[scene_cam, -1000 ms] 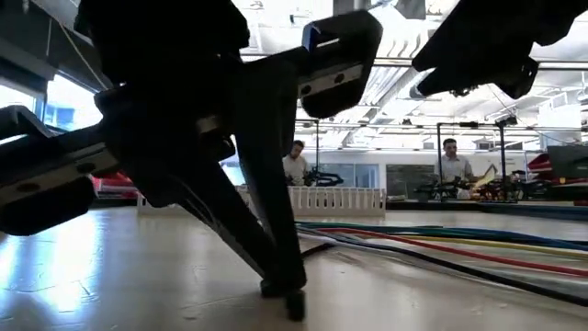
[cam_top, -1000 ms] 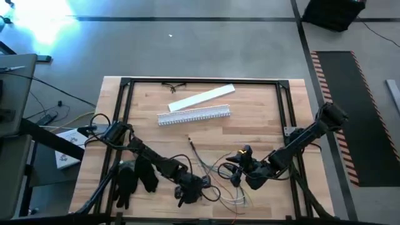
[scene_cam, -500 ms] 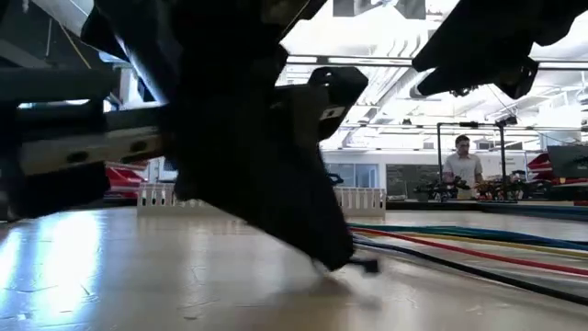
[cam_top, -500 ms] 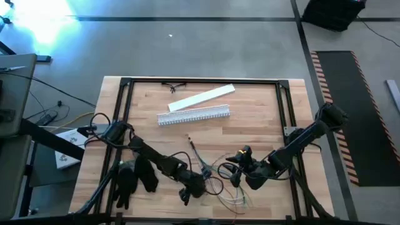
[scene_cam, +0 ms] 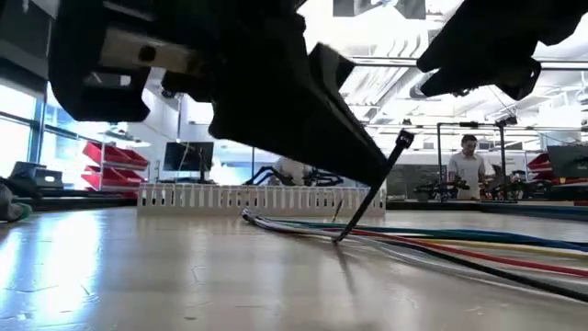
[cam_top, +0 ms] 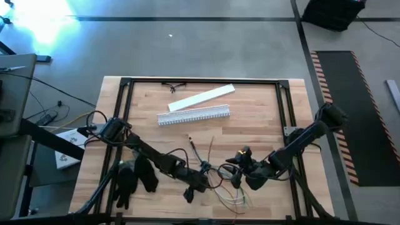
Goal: Ziptie cables
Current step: Wrap the black zip tie on the cable
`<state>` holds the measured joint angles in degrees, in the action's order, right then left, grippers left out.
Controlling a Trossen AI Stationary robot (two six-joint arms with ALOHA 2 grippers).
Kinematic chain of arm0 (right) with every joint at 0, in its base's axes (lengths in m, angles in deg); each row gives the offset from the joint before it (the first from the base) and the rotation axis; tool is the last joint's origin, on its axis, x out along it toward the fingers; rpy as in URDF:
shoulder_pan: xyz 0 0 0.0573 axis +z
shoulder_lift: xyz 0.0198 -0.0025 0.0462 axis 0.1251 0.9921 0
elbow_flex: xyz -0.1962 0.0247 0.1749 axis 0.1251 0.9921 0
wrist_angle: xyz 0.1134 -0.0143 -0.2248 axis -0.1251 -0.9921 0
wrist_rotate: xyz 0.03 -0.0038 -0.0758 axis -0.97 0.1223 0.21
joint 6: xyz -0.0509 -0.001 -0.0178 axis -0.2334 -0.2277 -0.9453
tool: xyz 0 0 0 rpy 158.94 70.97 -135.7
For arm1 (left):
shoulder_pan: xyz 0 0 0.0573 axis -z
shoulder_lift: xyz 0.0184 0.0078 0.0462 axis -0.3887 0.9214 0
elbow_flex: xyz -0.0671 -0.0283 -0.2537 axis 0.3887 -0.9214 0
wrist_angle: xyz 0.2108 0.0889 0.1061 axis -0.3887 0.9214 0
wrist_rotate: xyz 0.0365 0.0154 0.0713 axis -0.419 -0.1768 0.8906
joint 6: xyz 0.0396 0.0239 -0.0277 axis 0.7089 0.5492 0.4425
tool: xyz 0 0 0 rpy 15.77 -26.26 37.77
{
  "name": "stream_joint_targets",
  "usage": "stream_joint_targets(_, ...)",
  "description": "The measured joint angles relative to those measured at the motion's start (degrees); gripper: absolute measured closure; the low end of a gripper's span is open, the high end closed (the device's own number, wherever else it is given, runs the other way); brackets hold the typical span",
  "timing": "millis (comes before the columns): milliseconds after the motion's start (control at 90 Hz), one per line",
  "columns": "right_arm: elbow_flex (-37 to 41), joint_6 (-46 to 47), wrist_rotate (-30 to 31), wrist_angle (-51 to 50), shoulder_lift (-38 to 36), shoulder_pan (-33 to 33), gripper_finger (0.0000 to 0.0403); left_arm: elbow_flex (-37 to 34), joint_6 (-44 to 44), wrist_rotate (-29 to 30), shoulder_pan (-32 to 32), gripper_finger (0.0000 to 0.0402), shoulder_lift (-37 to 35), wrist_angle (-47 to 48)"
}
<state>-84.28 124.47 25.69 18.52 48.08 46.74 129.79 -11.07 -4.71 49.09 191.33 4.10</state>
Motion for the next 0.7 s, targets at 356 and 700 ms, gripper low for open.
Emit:
stream_joint_targets(356, -4.2, -19.4, -4.6, 18.0, 16.5, 1.8, 0.0265, -6.1, -5.9, 5.3, 1.2, 0.0401, -0.4, -12.0)
stream_joint_targets(700, -19.5, -25.3, 1.3, 3.1, 26.9, 1.5, 0.0265, -6.0, -8.3, 11.0, 3.2, 0.0401, -0.4, -11.9)
